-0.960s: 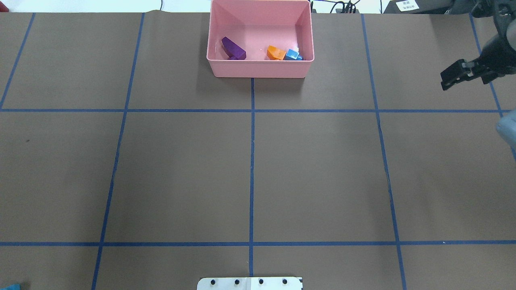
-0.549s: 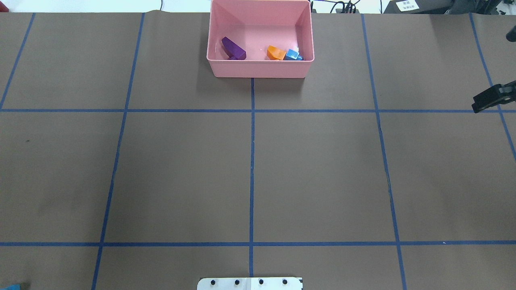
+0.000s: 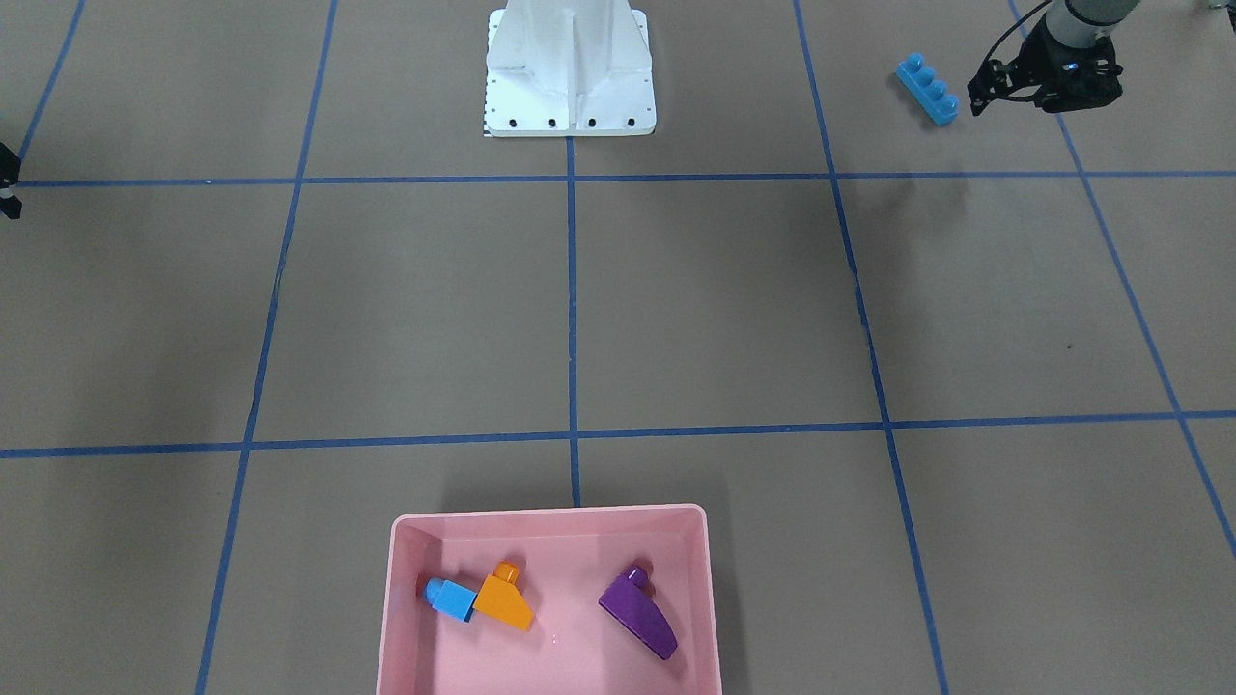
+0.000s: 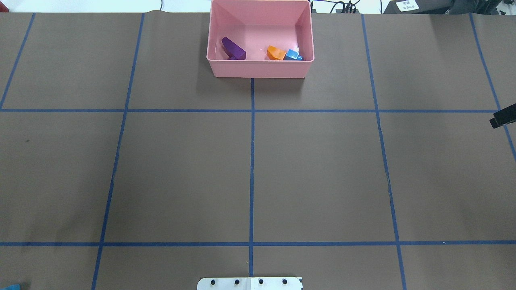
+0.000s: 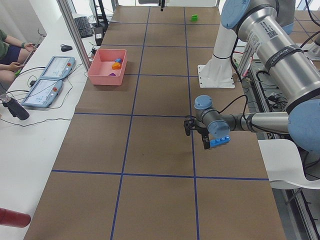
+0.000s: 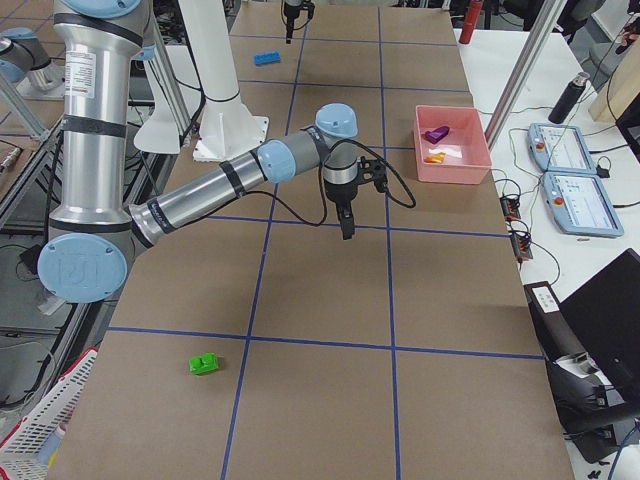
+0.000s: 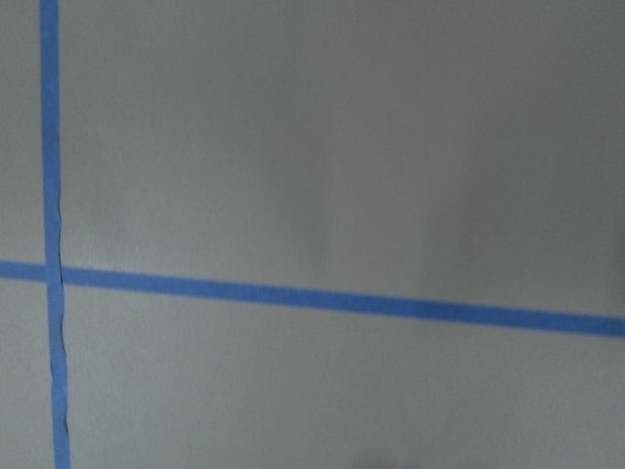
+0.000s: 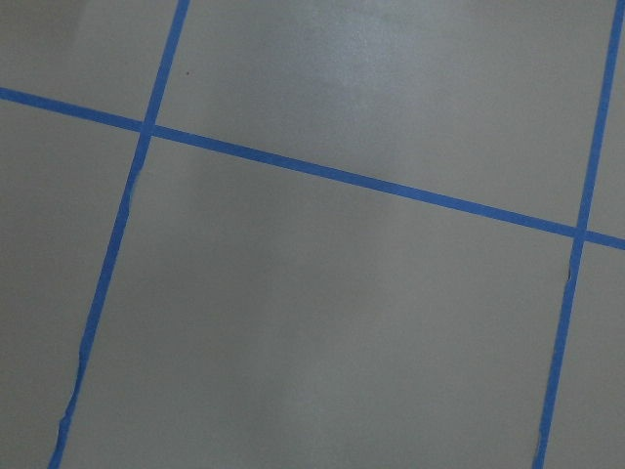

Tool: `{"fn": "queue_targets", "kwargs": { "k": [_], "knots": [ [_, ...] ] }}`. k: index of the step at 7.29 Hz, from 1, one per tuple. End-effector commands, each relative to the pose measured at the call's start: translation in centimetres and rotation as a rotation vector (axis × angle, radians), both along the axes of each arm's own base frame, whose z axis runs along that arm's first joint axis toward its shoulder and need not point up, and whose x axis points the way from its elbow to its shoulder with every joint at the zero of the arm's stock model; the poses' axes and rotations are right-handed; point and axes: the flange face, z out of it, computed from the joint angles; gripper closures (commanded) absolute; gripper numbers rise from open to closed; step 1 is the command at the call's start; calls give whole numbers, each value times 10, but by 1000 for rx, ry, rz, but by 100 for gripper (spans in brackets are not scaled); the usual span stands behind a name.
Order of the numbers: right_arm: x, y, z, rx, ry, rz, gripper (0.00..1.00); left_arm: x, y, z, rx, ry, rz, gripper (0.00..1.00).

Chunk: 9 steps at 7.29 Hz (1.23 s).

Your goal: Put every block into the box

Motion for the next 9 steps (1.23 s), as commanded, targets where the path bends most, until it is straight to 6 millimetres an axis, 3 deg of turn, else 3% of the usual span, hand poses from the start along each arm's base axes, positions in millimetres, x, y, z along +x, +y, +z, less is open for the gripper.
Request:
{"fn": "queue_targets", "kwargs": {
  "k": [1,3,5,7,9],
  "knots": [
    [6,3,2,2,-11,5,1,40,44,0,-62,-54,-59,0],
    [7,3,1,4,-12,9,1,56,73,3,-106,-56,-11,0],
    [7,2,1,5,-12,9,1,75,82,2,-110,-41,1,1],
    [6,2,-1,8,-13,9,1,93,86,1,-112,-19,13,15],
    [6,0,-3,9,-15,12,1,93,87,0,-113,-20,13,44]
  ]
}}
